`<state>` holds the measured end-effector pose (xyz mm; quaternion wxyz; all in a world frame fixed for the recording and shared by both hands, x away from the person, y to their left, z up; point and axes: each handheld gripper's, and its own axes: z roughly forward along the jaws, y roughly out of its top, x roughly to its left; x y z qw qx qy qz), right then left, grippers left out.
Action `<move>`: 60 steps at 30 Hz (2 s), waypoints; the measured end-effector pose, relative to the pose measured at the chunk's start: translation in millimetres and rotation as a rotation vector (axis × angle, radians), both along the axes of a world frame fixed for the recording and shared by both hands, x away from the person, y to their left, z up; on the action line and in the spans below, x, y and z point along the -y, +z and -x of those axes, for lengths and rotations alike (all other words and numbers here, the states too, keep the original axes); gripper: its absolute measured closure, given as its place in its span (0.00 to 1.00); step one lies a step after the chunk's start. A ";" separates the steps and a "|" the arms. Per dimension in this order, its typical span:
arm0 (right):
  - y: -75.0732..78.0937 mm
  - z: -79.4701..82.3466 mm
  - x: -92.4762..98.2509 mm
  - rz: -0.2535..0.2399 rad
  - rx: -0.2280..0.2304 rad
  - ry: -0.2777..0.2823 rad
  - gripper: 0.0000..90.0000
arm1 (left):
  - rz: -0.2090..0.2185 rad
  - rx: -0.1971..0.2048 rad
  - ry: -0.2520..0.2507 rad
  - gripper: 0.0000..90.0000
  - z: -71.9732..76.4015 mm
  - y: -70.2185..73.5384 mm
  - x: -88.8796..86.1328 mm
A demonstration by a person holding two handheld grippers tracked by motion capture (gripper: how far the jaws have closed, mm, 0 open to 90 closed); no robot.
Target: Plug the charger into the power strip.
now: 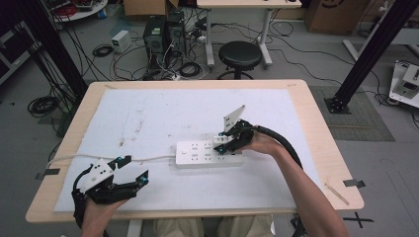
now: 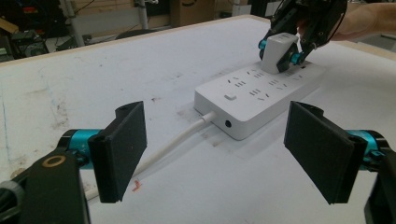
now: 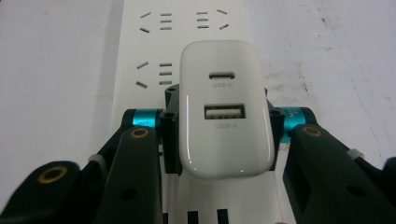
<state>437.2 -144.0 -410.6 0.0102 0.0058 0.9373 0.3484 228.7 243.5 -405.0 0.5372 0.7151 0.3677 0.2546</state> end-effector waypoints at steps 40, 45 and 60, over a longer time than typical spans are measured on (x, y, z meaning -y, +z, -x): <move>24.5 91.5 119.0 -0.406 0.201 -0.667 0.26 | -0.011 -0.009 0.007 0.24 -25.6 -1.8 -3.1; 16.0 105.6 131.3 -0.442 0.236 -0.762 0.25 | -0.014 -0.013 0.026 0.24 -26.0 -3.2 -5.7; -10.1 135.1 157.4 -0.527 0.220 -0.978 0.24 | -0.011 -0.010 0.118 0.24 -32.0 -5.5 -26.3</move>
